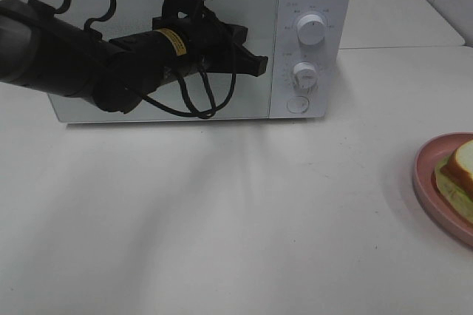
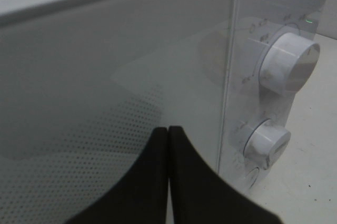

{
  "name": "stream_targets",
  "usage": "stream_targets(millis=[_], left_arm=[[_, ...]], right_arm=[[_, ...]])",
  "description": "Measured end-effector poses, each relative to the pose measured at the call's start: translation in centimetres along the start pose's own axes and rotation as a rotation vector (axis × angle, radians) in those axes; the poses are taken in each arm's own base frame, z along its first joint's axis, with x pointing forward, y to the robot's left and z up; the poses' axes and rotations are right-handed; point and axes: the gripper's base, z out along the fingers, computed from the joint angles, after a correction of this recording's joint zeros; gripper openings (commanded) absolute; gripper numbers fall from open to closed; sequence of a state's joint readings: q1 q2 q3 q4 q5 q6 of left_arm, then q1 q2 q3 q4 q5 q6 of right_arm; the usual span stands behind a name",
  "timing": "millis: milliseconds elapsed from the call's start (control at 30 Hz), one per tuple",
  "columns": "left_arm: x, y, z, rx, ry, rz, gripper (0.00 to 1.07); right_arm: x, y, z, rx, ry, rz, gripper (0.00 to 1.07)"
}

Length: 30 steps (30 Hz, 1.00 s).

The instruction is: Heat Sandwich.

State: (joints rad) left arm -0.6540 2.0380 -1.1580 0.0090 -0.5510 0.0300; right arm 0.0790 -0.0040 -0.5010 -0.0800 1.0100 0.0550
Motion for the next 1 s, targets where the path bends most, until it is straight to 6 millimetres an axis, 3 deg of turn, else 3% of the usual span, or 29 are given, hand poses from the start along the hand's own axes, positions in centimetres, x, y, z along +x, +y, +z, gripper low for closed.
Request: stream_targets(millis=[233, 400, 500, 533, 567, 633, 667, 1000], left_arm=[[-0.3, 0.3, -1.9, -0.030, 0.016, -0.050, 0.00], [-0.2, -0.5, -4.2, -0.007, 0.158, -0.054, 0.03], [0.1, -0.7, -5.2, 0.006, 0.297, -0.055, 0.27], [0.1, -0.7, -5.2, 0.006, 0.297, -0.055, 0.27], [0.1, -0.8, -6.1, 0.013, 0.395, -0.055, 0.52], [0.0, -0.8, -6.9, 0.019, 0.478, -0.056, 0.80], [-0.1, -0.9, -7.8, 0.026, 0.559, -0.055, 1.02], [-0.7, -0.9, -12.1, 0.047, 0.867, -0.023, 0.99]], right_arm=[[0.0, 0.0, 0.0, 0.000, 0.000, 0.000, 0.74], [0.0, 0.0, 0.0, -0.001, 0.000, 0.000, 0.74], [0.0, 0.0, 0.0, -0.001, 0.000, 0.000, 0.74], [0.0, 0.0, 0.0, -0.001, 0.000, 0.000, 0.74], [0.0, 0.0, 0.0, -0.001, 0.000, 0.000, 0.74], [0.0, 0.0, 0.0, -0.001, 0.000, 0.000, 0.74], [0.0, 0.0, 0.0, -0.001, 0.000, 0.000, 0.74], [0.0, 0.0, 0.0, -0.001, 0.000, 0.000, 0.74]])
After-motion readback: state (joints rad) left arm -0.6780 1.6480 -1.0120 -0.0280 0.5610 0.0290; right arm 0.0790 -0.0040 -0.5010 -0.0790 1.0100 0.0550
